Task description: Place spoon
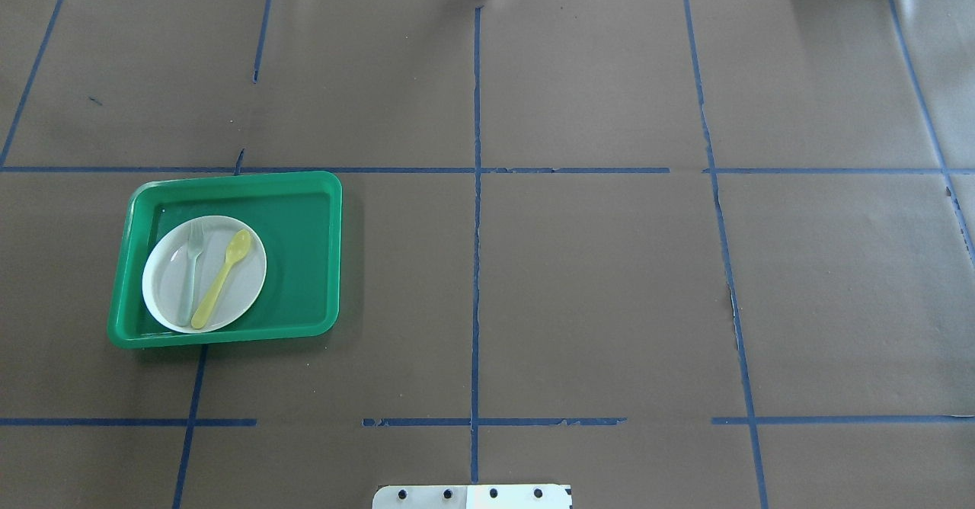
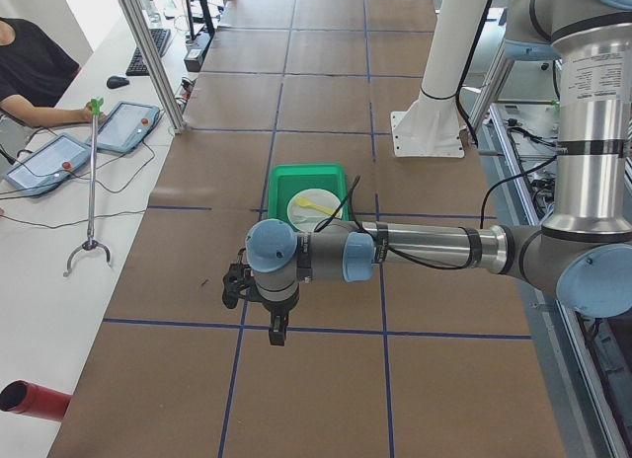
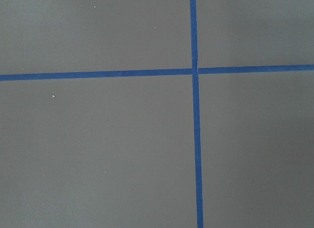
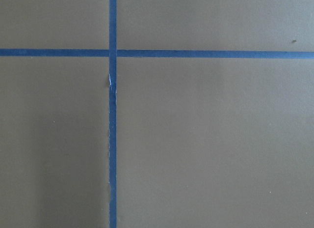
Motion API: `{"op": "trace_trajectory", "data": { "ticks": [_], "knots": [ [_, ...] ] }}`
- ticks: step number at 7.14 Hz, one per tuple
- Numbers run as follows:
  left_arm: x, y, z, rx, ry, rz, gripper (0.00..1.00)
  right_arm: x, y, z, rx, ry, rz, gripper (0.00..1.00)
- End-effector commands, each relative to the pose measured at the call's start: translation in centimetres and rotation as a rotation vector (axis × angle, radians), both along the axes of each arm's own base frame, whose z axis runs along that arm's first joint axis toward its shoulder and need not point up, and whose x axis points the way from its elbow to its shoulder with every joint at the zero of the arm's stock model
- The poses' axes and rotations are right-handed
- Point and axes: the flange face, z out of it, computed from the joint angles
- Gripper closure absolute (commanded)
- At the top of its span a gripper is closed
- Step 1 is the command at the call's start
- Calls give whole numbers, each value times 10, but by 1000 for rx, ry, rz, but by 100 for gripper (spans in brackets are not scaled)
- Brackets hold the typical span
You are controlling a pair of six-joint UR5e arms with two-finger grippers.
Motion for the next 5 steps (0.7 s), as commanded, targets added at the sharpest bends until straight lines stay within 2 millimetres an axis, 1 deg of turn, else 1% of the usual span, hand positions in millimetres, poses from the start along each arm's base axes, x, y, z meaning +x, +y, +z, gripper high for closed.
{"op": "trace_trajectory", "data": {
  "ticks": [1, 2, 3, 5],
  "knots": [
    [0, 0, 2, 1, 0, 1, 0, 0, 0, 0, -1, 0, 1, 0],
    [0, 0, 1, 4, 0, 1, 0, 0, 0, 0, -1, 0, 1, 0],
    [0, -3, -4, 21, -1, 2, 0, 0, 0, 0, -1, 0, 1, 0],
    [-1, -6, -10, 34, -2, 2, 0, 0, 0, 0, 1, 0, 1, 0]
  ]
}}
